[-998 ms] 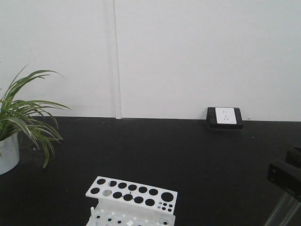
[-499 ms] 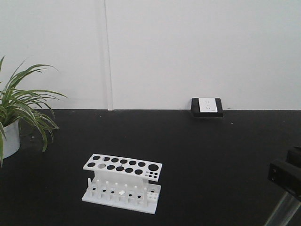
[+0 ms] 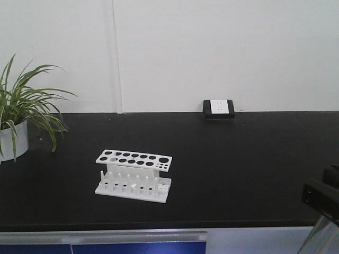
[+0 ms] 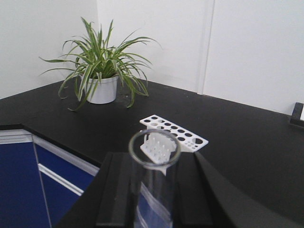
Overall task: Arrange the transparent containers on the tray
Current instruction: 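Hold both test tubes while the base backs away from the rack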
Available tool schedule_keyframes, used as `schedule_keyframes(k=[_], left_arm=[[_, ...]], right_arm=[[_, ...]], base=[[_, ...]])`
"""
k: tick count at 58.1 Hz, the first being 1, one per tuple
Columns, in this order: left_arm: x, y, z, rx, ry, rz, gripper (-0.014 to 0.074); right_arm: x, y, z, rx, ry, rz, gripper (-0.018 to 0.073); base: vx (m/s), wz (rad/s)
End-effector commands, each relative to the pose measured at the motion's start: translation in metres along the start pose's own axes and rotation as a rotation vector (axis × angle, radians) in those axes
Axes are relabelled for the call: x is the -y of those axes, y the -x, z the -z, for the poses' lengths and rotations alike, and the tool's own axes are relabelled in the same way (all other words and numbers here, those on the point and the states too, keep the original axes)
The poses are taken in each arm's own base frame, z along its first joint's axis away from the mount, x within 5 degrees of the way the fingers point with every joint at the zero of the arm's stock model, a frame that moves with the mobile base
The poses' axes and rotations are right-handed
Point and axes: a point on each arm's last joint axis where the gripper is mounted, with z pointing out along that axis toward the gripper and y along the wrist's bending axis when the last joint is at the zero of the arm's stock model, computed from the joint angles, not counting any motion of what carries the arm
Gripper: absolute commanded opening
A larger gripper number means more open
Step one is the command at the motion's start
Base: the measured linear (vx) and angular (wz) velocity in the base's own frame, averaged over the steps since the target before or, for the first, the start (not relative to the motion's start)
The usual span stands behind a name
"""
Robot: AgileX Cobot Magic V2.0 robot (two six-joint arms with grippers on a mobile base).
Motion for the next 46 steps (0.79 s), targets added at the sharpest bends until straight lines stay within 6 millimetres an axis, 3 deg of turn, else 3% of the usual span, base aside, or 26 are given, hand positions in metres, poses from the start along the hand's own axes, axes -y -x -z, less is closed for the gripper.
schedule_keyframes(k=[1, 46], left_arm=[[0.003, 0.0186, 0.0034, 0.108, -0.03, 0.004, 0.0114], [0.003, 0.0186, 0.0034, 0.108, -0.03, 0.004, 0.0114]], right_arm=[[0.0013, 0.0159, 0.003, 0.109, -0.013, 0.014, 0.0057], [0.0013, 0.0159, 0.003, 0.109, -0.013, 0.014, 0.0057]], base=[[-0.28, 0.01], [-0.3, 0.03]])
